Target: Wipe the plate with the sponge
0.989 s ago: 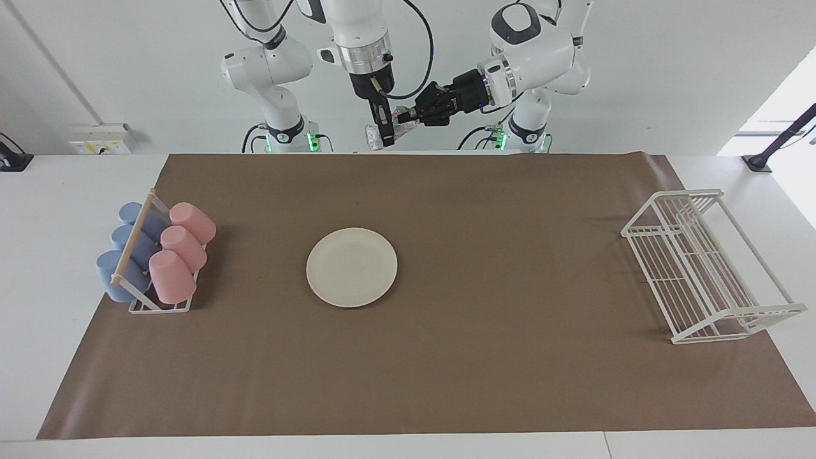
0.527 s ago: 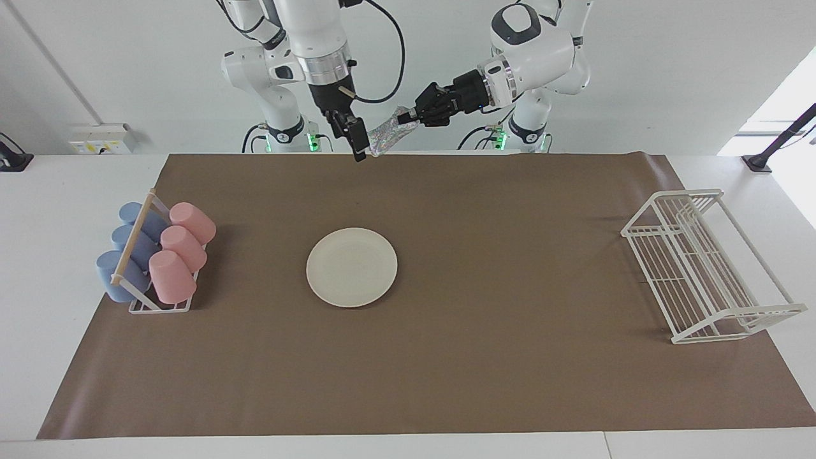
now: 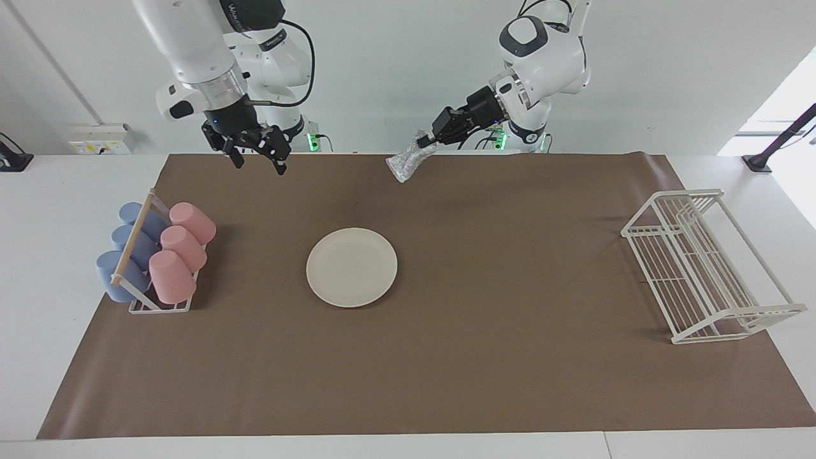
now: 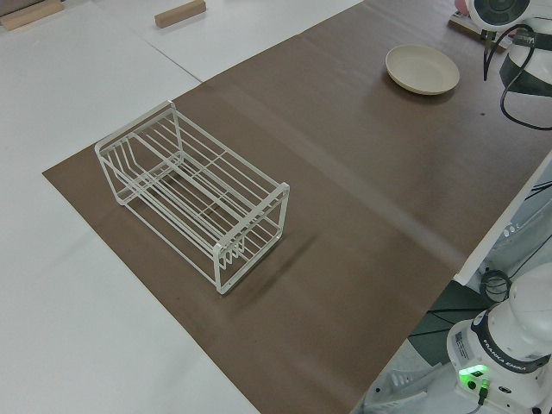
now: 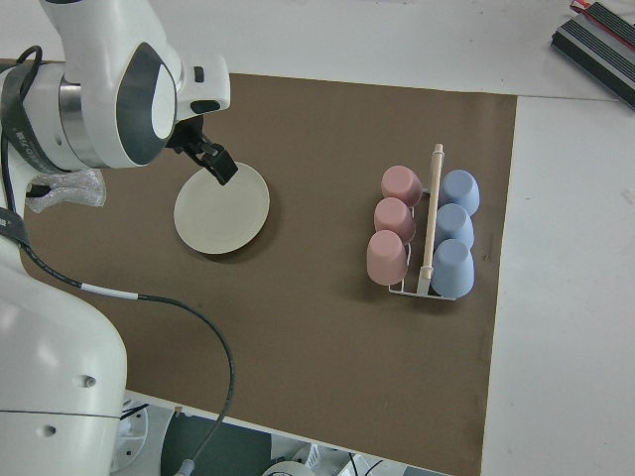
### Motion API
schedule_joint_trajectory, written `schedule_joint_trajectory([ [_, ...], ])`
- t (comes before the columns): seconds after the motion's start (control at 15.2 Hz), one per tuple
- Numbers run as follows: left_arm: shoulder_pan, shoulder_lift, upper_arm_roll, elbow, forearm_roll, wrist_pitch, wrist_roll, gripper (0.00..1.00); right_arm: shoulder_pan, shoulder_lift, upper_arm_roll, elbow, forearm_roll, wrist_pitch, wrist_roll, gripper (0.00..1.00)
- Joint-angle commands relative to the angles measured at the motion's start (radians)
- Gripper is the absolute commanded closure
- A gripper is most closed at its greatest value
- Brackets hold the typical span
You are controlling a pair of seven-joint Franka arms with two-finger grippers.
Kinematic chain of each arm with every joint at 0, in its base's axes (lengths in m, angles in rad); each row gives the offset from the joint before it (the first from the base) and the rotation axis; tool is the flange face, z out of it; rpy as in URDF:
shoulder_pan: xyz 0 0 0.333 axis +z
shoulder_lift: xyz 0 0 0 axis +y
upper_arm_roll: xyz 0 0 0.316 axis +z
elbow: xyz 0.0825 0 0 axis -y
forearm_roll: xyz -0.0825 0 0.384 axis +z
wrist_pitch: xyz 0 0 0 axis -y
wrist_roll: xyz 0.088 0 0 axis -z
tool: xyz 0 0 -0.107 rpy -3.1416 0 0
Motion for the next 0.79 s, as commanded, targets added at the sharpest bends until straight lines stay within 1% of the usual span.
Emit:
schedule_joint_trajectory([
  [0.0,0.119,-0.012,-0.007,0.009,0.206,-0.169,-0.117,1.0,-0.03,0.002,0.014,0.006,-0.007,-0.003,-0.139,0.0],
  [0.07,0.151,-0.005,-0.007,0.028,0.281,-0.235,-0.147,1.0,-0.027,0.002,0.014,0.006,-0.007,0.0,-0.139,0.0],
  [0.26,0.199,0.002,-0.007,0.046,0.453,-0.345,-0.193,1.0,-0.03,0.005,0.014,0.0,-0.009,0.016,-0.148,0.0],
  [0.4,0.216,0.004,-0.007,0.062,0.596,-0.403,-0.226,1.0,-0.044,0.014,0.005,-0.001,-0.009,0.014,-0.217,0.0],
  [0.46,0.216,0.013,-0.007,0.081,0.679,-0.44,-0.247,1.0,-0.022,0.015,-0.044,-0.001,-0.01,0.005,-0.267,0.0],
  [0.53,0.218,0.033,-0.007,0.111,0.757,-0.483,-0.261,1.0,0.023,0.017,-0.085,0.0,-0.025,0.011,-0.312,0.0],
  [0.59,0.219,0.062,-0.005,0.156,0.818,-0.533,-0.266,1.0,0.041,0.023,-0.104,0.005,-0.068,0.01,-0.335,0.0],
  [0.66,0.236,0.097,-0.005,0.203,0.877,-0.585,-0.266,1.0,0.053,0.044,-0.14,0.019,-0.094,0.007,-0.343,0.0],
  [0.73,0.253,0.122,-0.007,0.246,0.938,-0.631,-0.266,1.0,0.079,0.064,-0.179,0.043,-0.095,-0.001,-0.345,0.0],
])
